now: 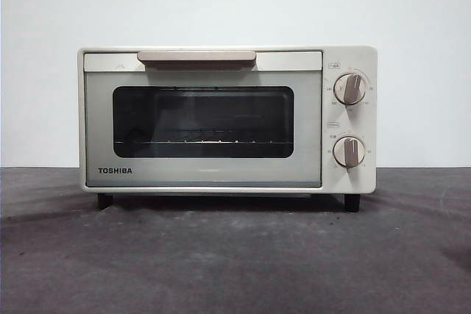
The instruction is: The left arm flap open the oven, the right arm pick bread and place it into oven, the left arm flap close the oven
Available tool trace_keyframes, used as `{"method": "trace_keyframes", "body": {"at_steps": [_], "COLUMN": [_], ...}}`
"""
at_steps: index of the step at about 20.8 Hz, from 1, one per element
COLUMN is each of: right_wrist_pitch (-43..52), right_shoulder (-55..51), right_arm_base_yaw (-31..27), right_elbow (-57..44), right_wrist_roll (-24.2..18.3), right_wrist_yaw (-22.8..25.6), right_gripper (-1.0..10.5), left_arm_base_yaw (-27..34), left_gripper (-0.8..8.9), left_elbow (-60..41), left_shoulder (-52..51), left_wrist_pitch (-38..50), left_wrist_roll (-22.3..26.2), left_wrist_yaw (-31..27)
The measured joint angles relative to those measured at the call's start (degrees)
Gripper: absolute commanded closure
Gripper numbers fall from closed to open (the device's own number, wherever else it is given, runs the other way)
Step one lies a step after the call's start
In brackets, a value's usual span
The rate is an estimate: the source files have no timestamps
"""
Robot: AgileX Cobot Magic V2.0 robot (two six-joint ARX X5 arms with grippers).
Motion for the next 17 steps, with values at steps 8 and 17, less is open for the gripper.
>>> {"method": "trace_keyframes", "body": {"at_steps": [8, 17], "right_wrist_pitch": [-0.02, -1.49], "right_shoulder": [0.00, 0.02], "right_arm_base_yaw": [0.00, 0.00], "right_elbow": [0.00, 0.00], "right_wrist_roll": [1.36, 4.85], "right_wrist_yaw": [0.22, 0.20], "right_gripper": [4.5, 4.2], "left_arm_base_yaw": [0.00, -0.07], "left_gripper": [2.56, 2.54], "left_elbow": [0.00, 0.00], "left_shoulder": [0.00, 0.00], "left_wrist_pitch": [0.00, 0.00], "left_wrist_roll": [0.02, -0.02], "left_wrist_yaw": [0.00, 0.00]}}
